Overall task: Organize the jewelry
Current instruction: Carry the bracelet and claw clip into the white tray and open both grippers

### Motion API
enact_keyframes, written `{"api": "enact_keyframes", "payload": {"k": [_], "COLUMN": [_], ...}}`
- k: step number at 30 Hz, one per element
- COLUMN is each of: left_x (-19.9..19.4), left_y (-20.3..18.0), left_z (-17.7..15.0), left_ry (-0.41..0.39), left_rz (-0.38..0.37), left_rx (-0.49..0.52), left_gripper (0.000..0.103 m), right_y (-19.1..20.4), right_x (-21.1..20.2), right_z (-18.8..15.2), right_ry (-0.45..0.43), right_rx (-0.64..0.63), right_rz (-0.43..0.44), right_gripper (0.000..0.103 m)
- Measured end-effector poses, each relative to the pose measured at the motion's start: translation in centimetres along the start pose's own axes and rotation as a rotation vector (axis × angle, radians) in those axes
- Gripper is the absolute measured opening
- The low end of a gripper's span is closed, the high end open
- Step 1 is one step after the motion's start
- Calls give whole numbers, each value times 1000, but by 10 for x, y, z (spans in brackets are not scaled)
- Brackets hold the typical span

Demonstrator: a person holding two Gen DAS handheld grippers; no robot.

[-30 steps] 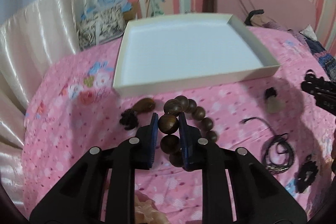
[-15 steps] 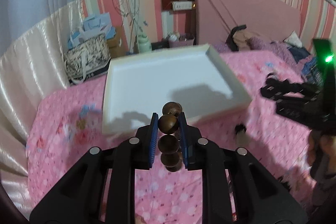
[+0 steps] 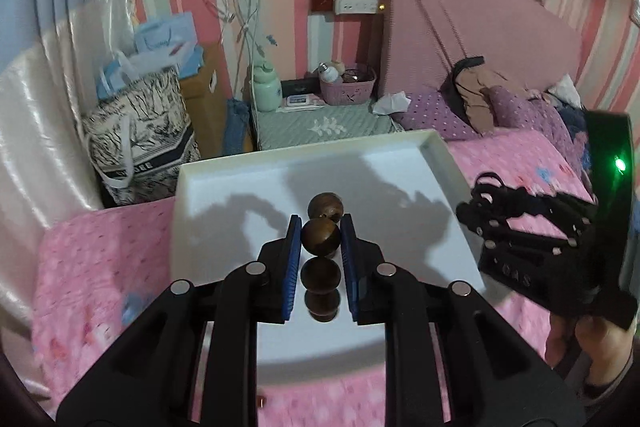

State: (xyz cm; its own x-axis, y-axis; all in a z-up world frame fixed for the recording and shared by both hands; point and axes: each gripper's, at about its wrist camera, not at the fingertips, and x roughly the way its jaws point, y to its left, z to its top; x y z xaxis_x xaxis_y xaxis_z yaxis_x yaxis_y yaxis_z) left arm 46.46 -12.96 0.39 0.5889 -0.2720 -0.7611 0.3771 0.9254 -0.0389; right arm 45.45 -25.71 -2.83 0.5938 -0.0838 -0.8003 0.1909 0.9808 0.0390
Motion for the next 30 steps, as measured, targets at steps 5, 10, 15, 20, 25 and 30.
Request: {"api": "enact_keyframes", "payload": {"k": [5, 10, 15, 20, 25, 30], "left_x": [54, 85, 110, 121, 122, 111], "left_y": [22, 53, 67, 67, 66, 63], "left_z": [11, 10, 4, 5, 5, 6], "left_ry": [33, 60, 99, 132, 137, 100], "left_rz": [66, 133, 174, 209, 238, 263], "left_rx": [-34, -79, -104, -87, -70, -59], "left_gripper": [18, 18, 18, 18, 24, 42], "right_y": [11, 12, 13, 13, 15, 16], "right_x": [38, 67, 89, 96, 96, 93], "right_z": [18, 34, 38, 34, 32, 32], "right_ry": [32, 55, 100, 113, 109, 117], "right_rx": [14, 26, 48, 29, 23, 8], "right_rz": [-6, -17, -7, -33, -49, -49], "right_gripper": [55, 55, 55, 55, 56, 61]}}
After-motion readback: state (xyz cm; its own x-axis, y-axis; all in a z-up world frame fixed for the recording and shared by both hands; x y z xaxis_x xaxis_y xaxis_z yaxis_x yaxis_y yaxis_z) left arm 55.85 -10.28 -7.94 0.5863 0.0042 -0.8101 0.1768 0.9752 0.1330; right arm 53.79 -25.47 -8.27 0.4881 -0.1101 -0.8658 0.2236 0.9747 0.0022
